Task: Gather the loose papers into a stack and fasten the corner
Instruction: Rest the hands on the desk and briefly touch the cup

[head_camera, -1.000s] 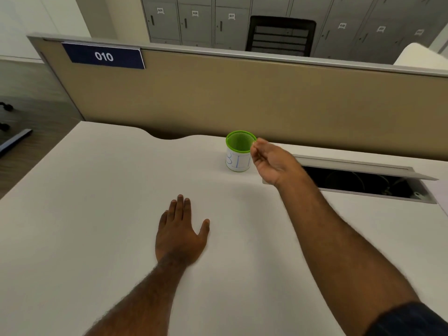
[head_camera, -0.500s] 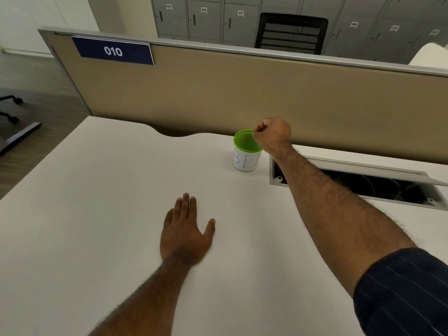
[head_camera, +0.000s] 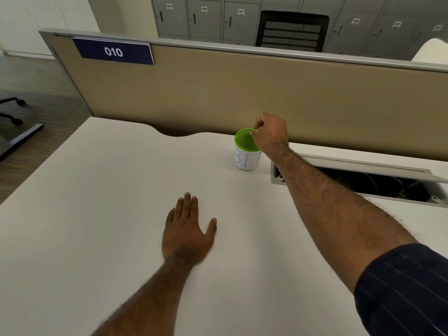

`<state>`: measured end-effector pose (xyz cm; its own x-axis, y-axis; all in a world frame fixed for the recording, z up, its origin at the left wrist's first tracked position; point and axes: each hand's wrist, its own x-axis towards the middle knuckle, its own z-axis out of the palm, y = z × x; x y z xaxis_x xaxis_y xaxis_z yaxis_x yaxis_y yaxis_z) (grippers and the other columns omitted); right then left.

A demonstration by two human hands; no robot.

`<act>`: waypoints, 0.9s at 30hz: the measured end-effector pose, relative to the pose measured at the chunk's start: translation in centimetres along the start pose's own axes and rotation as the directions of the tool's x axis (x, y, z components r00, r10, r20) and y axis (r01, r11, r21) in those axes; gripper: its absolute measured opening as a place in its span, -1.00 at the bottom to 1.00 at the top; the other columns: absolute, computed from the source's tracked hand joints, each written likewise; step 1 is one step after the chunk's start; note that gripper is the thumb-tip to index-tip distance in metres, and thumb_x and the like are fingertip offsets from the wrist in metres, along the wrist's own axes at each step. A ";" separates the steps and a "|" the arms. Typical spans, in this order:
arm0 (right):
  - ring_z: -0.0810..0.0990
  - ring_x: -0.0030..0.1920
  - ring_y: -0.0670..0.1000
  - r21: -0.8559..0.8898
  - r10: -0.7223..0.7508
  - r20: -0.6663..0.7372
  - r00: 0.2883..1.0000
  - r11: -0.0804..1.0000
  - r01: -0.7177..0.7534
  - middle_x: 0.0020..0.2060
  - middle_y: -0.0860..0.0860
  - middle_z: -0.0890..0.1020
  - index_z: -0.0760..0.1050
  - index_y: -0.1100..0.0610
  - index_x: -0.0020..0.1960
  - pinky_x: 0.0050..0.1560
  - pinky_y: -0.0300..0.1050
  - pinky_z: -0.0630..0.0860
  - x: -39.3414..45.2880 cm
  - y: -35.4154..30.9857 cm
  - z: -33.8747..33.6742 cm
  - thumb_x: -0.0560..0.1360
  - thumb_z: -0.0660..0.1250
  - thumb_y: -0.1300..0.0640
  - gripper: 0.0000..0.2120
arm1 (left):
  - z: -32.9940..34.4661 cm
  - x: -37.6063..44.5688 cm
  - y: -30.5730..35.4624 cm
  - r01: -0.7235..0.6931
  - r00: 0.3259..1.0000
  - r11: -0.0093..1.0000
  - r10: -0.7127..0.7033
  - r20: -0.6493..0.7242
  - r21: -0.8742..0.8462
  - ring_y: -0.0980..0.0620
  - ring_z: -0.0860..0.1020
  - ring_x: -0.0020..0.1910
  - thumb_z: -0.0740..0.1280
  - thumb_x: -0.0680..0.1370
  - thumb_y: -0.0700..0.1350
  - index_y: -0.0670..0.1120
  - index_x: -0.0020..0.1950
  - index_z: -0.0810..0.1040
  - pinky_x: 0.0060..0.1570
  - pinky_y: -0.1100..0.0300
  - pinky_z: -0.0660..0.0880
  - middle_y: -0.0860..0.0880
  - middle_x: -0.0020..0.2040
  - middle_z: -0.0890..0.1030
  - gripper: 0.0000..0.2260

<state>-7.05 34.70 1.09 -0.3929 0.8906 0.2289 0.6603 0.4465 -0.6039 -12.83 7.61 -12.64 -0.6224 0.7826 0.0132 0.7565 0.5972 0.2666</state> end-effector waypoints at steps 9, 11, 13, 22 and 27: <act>0.59 0.03 0.12 -0.067 -0.138 0.058 0.989 0.988 0.142 -0.03 0.08 0.66 0.59 0.15 0.01 0.00 -0.08 0.54 -0.8 -0.2 -0.2 0.40 0.20 0.32 -0.72 | 0.1 0.0 0.0 0.000 1.000 1.000 0.000 0.002 0.012 0.06 -0.16 0.59 -0.11 0.56 0.33 -0.04 0.61 -0.13 0.55 0.09 -0.12 0.02 0.62 -0.16 -0.27; 0.56 0.17 0.10 0.006 -0.120 0.140 0.983 0.993 0.121 0.13 0.09 0.64 0.55 0.17 0.20 0.19 -0.11 0.48 -1.7 -0.3 -0.4 0.41 0.17 0.33 -0.59 | 0.1 0.0 0.0 -0.002 1.000 1.000 0.002 0.002 0.015 0.06 -0.15 0.59 -0.10 0.56 0.33 -0.05 0.61 -0.12 0.55 0.10 -0.12 0.02 0.62 -0.15 -0.27; 0.62 0.03 0.11 0.127 -0.144 0.006 0.990 0.982 0.142 -0.03 0.12 0.69 0.62 0.22 0.06 0.08 -0.17 0.48 -3.0 -0.2 -0.6 0.41 0.17 0.31 -0.68 | 0.1 0.0 0.0 0.000 1.000 1.000 0.000 0.002 0.016 0.06 -0.14 0.59 -0.10 0.56 0.33 -0.05 0.61 -0.11 0.55 0.10 -0.13 0.02 0.62 -0.14 -0.27; 0.65 -0.15 -0.05 0.197 0.060 0.108 0.992 0.977 -0.080 -0.19 0.03 0.72 0.69 0.17 -0.11 -0.09 -0.41 0.41 -13.5 5.3 0.0 0.43 0.23 0.19 -0.75 | 0.1 0.1 0.1 0.000 1.000 1.000 0.000 0.002 0.021 0.04 -0.10 0.60 -0.07 0.56 0.32 -0.06 0.61 -0.07 0.55 0.09 -0.09 0.00 0.62 -0.09 -0.27; 0.52 0.12 0.06 -0.042 -0.086 0.301 0.950 0.994 0.104 0.07 0.04 0.60 0.61 0.17 0.14 0.11 -0.16 0.42 -20.3 9.5 1.8 0.45 0.17 0.37 -0.63 | 0.1 0.0 0.1 -0.003 1.000 0.999 0.003 -0.002 0.038 0.02 -0.07 0.59 -0.05 0.57 0.31 -0.08 0.61 -0.04 0.55 0.09 -0.07 -0.02 0.63 -0.05 -0.28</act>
<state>6.04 20.72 -10.71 -0.6228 0.7813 0.0398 0.6421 0.5396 -0.5445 -12.76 7.69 -12.71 -0.6207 0.7839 0.0162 0.7653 0.6012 0.2298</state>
